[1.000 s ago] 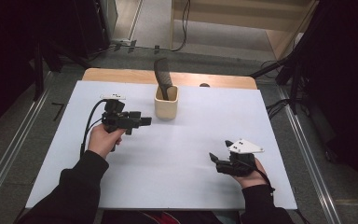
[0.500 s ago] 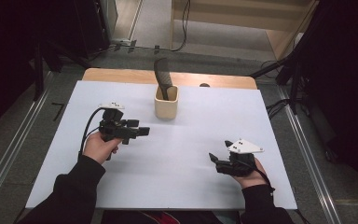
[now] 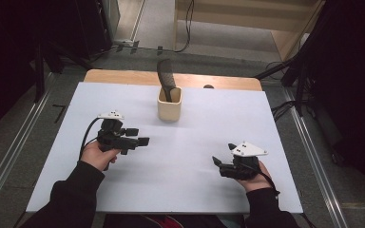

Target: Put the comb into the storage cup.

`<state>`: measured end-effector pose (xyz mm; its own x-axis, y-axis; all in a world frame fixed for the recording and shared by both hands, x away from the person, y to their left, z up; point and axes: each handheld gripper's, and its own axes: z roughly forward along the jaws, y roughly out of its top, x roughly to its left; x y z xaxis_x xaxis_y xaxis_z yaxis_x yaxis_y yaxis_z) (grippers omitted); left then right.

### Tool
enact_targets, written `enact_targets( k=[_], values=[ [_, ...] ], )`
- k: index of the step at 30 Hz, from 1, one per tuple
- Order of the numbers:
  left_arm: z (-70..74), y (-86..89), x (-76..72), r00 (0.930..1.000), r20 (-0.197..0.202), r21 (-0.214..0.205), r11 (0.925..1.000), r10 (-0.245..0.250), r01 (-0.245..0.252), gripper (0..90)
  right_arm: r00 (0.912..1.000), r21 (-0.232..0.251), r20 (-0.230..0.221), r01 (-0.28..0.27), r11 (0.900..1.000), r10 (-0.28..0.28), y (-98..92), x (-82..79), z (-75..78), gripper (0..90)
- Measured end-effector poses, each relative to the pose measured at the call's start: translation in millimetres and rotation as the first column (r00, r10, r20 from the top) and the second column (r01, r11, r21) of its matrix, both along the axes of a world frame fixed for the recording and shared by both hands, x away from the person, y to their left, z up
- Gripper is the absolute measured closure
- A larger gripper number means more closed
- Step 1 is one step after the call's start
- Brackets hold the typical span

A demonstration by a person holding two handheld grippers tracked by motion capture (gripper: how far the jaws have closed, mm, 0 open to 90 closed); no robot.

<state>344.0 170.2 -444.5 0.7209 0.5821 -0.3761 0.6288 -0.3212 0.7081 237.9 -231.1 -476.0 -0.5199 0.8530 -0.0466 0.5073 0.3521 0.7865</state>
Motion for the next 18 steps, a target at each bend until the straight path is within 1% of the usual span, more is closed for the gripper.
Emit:
enact_targets(
  k=[5, 10, 13, 18],
  values=[
    [-1.0, 1.2, -5.3, 1.0, 0.0, 0.001, 1.0, -0.009, 0.009, 27.5, 1.0, 0.0, -0.003, 0.001, 1.0, -0.001, -0.4, 0.0, 0.0, 23.3],
    [-3.0, 2.6, -9.0, 0.9997, 0.001, 0.018, 0.9995, -0.025, 0.025, 27.5, 1.0, 0.0, -0.005, -0.003, 1.0, 0.003, -1.0, 0.3, 0.1, 23.3],
    [-4.2, 4.4, -11.1, 0.9996, -0.005, 0.018, 0.9994, -0.029, 0.029, 27.5, 1.0, 0.001, -0.006, 0.001, 1.0, -0.001, -2.4, 1.0, -0.4, 23.3],
    [-5.7, 7.4, -16.1, 0.9992, -0.006, 0.029, 0.9988, -0.04, 0.04, 27.4, 1.0, -0.001, -0.005, 0.001, 1.0, -0.001, -3.9, 1.7, -0.8, 23.3]
  ],
)
